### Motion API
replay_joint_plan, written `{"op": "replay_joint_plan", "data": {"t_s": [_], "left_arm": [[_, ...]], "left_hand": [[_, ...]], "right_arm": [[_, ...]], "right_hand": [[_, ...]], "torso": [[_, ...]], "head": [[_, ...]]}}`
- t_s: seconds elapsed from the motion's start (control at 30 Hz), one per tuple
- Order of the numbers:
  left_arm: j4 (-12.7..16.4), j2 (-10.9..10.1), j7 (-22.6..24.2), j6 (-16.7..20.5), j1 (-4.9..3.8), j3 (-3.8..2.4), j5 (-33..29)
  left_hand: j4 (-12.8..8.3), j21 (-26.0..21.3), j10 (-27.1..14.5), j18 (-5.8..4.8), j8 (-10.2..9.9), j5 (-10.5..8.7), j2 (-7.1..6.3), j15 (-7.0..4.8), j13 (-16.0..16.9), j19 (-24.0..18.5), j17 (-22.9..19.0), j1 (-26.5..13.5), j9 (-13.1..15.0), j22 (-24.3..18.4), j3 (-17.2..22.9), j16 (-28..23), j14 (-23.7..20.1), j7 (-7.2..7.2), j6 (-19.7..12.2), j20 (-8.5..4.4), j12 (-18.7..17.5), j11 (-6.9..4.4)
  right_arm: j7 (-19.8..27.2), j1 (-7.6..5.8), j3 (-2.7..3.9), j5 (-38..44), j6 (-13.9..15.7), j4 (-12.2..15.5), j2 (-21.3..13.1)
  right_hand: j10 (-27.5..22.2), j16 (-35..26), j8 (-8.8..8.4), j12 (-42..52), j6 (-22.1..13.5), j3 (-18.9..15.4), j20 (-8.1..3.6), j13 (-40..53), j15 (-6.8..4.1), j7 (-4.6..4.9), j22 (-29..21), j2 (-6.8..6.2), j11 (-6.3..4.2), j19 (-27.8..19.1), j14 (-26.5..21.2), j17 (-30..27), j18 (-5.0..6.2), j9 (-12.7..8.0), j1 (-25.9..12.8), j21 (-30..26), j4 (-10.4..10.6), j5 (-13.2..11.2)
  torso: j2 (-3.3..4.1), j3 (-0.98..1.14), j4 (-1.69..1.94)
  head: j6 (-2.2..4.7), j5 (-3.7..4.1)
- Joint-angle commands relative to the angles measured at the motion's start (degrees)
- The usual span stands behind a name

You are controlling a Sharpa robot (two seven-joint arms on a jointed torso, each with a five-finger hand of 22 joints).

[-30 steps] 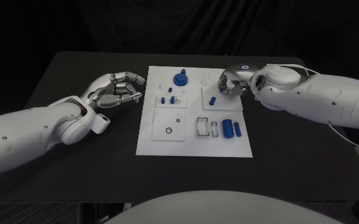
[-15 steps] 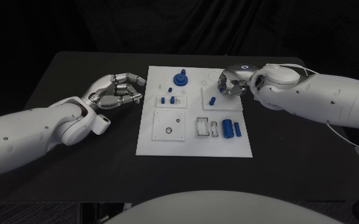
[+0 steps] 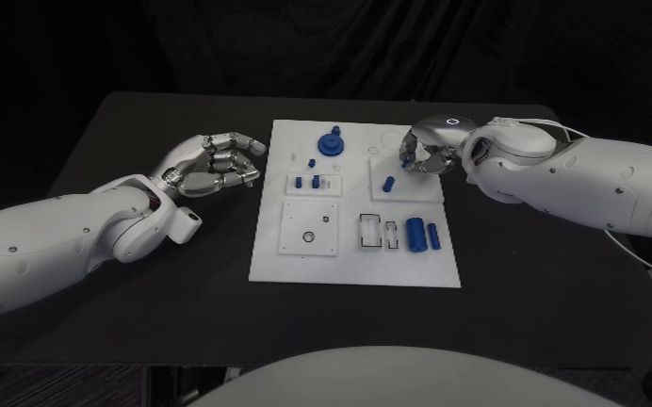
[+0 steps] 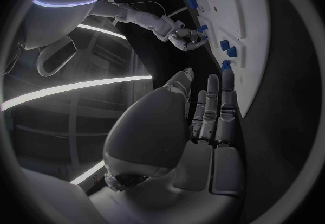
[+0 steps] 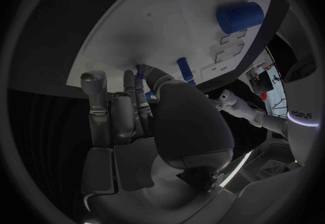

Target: Assemble the parts on the task board

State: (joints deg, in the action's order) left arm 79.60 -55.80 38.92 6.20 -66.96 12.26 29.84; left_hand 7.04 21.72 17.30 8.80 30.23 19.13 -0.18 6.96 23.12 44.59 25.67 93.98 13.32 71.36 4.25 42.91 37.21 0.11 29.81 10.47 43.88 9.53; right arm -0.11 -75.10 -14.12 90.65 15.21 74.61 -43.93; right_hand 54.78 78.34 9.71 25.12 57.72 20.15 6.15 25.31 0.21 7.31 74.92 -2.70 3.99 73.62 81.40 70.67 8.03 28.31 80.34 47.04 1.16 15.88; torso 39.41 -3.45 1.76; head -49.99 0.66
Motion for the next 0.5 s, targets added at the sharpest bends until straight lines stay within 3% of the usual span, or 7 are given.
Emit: {"op": "replay_joint_plan", "data": {"t_s": [0.03, 0.2, 0.5], "left_arm": [[0.19, -0.12, 5.77, -0.02, 0.13, -0.04, -0.4], [0.16, -0.19, 5.78, 0.03, 0.14, -0.04, -0.69], [0.07, -0.21, 5.92, 0.33, 0.14, -0.04, -2.76]], "left_hand": [[0.0, -0.37, -0.39, -0.82, -0.22, 0.11, 0.56, 0.2, -0.55, -2.31, -0.32, 0.0, -0.31, 1.41, -0.49, -1.33, -1.86, -0.01, 0.44, -0.05, 0.54, 0.24], [-0.03, -1.01, -0.62, -1.05, -0.17, 0.12, 0.71, 0.33, -0.92, -3.87, -0.36, -0.01, -0.51, 2.05, -0.65, -1.88, -2.82, -0.01, 0.46, -0.03, 0.83, 0.25], [-0.14, -2.13, -1.01, -1.37, -0.06, 0.12, 0.81, 0.74, -1.37, -5.75, -0.32, 0.07, -0.76, 2.58, -0.88, -2.46, -4.35, 0.26, 0.75, 0.13, 1.29, 0.44]], "right_arm": [[-0.13, -1.25, 0.12, 0.05, 3.85, 1.51, -0.81], [-0.67, -3.17, 0.12, 0.05, 4.93, 4.24, -2.37], [-1.19, -5.58, 0.11, 0.05, 6.45, 11.39, -5.85]], "right_hand": [[0.5, 0.24, 0.25, -0.44, 0.73, -0.35, 0.05, -0.14, -0.16, -0.42, 5.71, 0.18, 0.01, 0.5, 0.44, 0.19, -0.86, 2.91, -0.29, 0.62, -0.1, 0.26], [0.71, 0.37, 0.33, -0.52, 0.86, -0.43, 0.01, -0.23, -0.22, -0.49, 5.79, 0.18, -0.05, 0.7, 0.57, 0.36, -0.92, 3.06, -0.34, 1.04, -0.1, 0.26], [1.2, 0.77, 0.45, -0.73, 1.08, -0.57, -0.11, -0.44, -0.35, -0.64, 6.01, 0.23, -0.2, 1.2, 0.96, 0.91, -1.08, 3.4, -0.42, 2.07, -0.1, 0.27]], "torso": [[0.01, -0.01, -0.05], [0.03, -0.02, -0.23], [0.09, -0.13, -0.02]], "head": [[-0.01, -0.34], [-0.01, -0.7], [-0.01, -1.03]]}}
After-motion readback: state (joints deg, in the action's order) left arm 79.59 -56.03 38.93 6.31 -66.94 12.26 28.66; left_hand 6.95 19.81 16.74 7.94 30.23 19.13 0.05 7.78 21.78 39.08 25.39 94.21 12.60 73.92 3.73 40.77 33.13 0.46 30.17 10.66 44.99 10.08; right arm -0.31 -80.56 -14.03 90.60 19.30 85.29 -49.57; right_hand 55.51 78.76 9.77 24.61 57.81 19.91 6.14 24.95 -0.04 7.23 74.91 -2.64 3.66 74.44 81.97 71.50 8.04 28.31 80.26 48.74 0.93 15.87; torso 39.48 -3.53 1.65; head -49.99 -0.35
